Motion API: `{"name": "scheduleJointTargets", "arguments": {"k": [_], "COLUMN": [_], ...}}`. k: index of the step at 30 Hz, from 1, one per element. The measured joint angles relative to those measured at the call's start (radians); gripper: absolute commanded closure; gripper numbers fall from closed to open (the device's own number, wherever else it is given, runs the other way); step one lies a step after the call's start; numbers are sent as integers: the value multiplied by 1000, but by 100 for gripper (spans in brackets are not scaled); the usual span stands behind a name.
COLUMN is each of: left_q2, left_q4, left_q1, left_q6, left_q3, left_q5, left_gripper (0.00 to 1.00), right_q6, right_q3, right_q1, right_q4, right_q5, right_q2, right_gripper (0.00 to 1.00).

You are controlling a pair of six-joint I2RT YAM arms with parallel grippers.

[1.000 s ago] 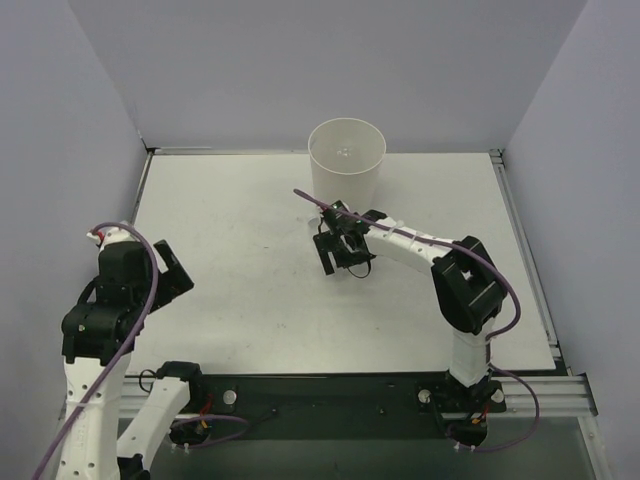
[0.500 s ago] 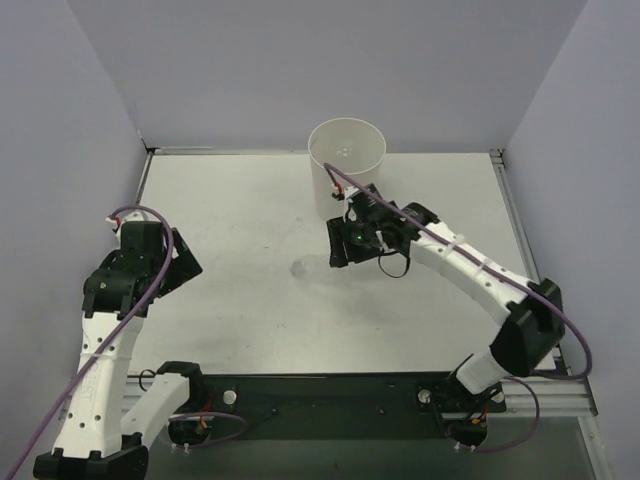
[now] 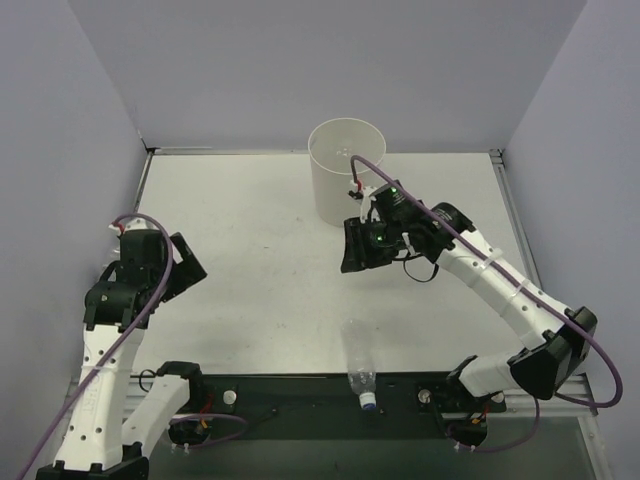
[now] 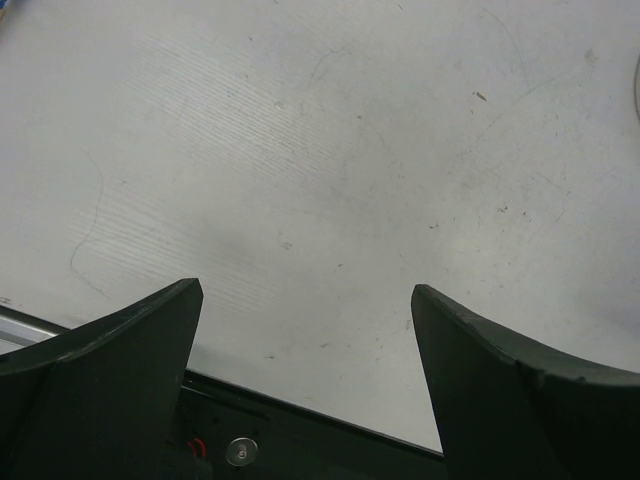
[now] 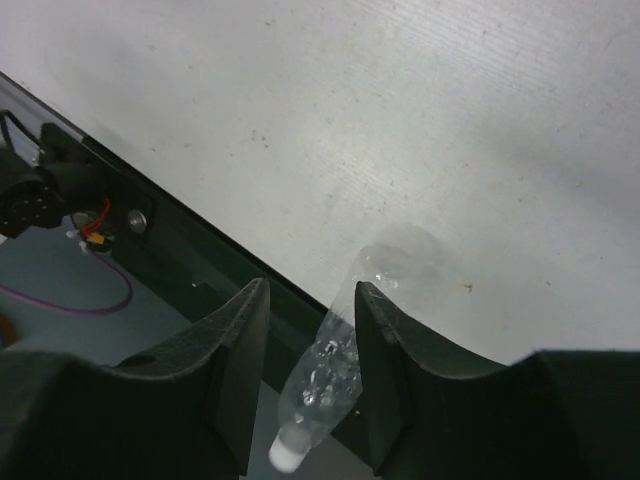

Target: Put the plastic bottles in the bin

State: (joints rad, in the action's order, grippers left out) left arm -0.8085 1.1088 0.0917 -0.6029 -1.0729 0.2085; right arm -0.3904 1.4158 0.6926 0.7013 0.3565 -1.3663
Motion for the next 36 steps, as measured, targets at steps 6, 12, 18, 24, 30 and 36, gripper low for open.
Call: {"name": "scheduleJointTargets", "arguments": {"k": [6,12,18,24,30,36], "left_q2": [19,27,42,23,14,15], "left_q4": [-4,-13,-21,-19,-20,-24], "left_q1": [0,0,1,5,17,24], "left_q6": [-5,-11,-24,-8,5,-5], "left_q3": [29,40,109,121,121,125], "left_q5": [-29,-73,-146,-172,-188,-193], "left_gripper": [3,3,3,3,3,3], "right_q6": [4,-76,-173,-277,-407,-450], "right_q3": [-108,-298,-441,-498,-605,-656], "right_q1": [-34,-39,132,246,346,388], "right_q4": [-10,28,91,116,155,103], "right_q5": [-19,-95,-127,-188,-253,-328], "right_q2": [-89,3,149,245,369,153], "right_gripper": [2,0,0,0,0,9]}}
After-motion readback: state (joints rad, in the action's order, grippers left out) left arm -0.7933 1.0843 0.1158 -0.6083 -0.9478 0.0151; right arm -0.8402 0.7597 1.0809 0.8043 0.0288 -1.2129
